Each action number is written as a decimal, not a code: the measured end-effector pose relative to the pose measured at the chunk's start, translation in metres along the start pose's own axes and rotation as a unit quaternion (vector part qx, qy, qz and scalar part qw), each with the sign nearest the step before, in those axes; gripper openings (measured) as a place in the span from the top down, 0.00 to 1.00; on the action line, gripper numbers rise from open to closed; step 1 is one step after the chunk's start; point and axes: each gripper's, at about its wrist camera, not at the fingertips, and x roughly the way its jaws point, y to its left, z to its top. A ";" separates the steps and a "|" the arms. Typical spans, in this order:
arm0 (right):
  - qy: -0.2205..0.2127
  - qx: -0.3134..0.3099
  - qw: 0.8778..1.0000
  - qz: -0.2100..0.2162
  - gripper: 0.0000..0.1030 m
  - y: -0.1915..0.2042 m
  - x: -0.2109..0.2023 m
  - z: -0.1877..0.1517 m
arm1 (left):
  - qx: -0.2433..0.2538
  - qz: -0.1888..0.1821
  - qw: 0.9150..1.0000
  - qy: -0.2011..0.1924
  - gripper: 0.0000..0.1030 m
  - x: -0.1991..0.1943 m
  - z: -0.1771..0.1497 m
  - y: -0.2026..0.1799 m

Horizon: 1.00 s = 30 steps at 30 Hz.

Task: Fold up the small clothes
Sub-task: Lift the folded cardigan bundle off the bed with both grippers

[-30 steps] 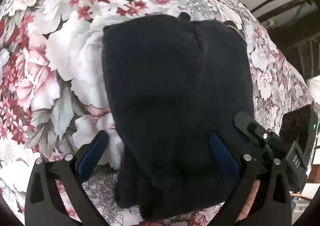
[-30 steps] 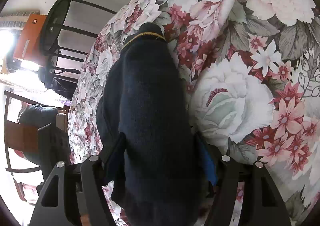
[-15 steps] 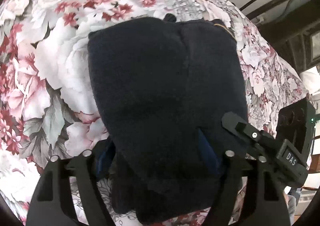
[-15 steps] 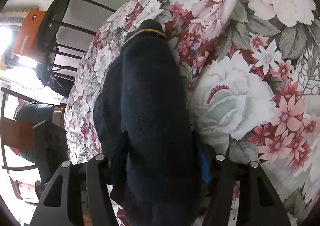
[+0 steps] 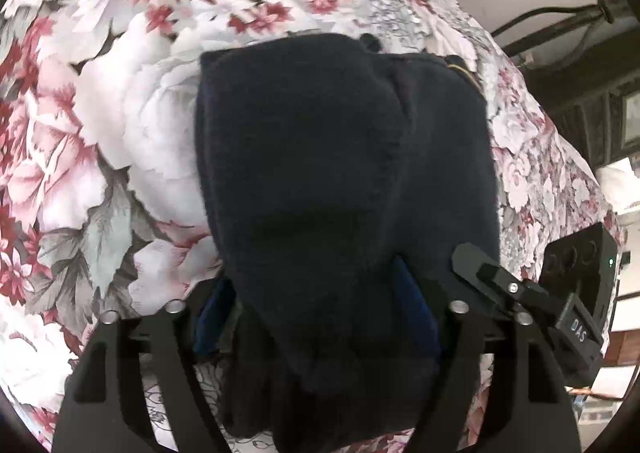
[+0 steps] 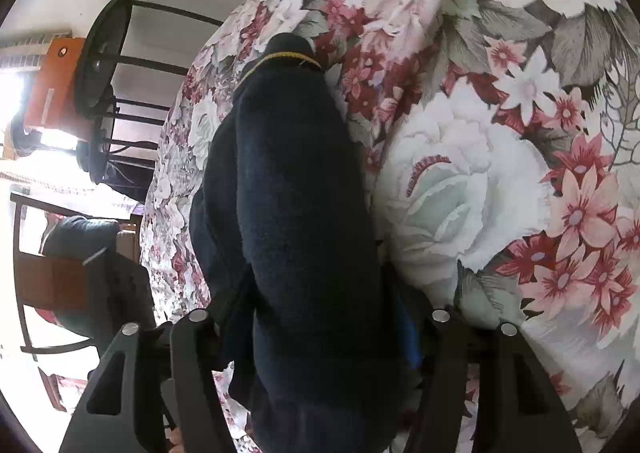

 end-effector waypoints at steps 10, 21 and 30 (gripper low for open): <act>-0.014 -0.018 1.000 -0.006 0.46 0.020 -0.015 -0.001 | 0.028 0.021 0.999 -0.024 0.55 -0.025 -0.002 -0.021; -0.031 -0.030 0.999 0.003 0.46 0.045 -0.043 -0.009 | 0.043 0.027 0.997 -0.058 0.57 -0.065 -0.015 -0.037; -0.042 -0.051 0.997 0.032 0.46 0.082 -0.072 -0.033 | 0.057 0.032 0.993 -0.100 0.57 -0.123 -0.038 -0.048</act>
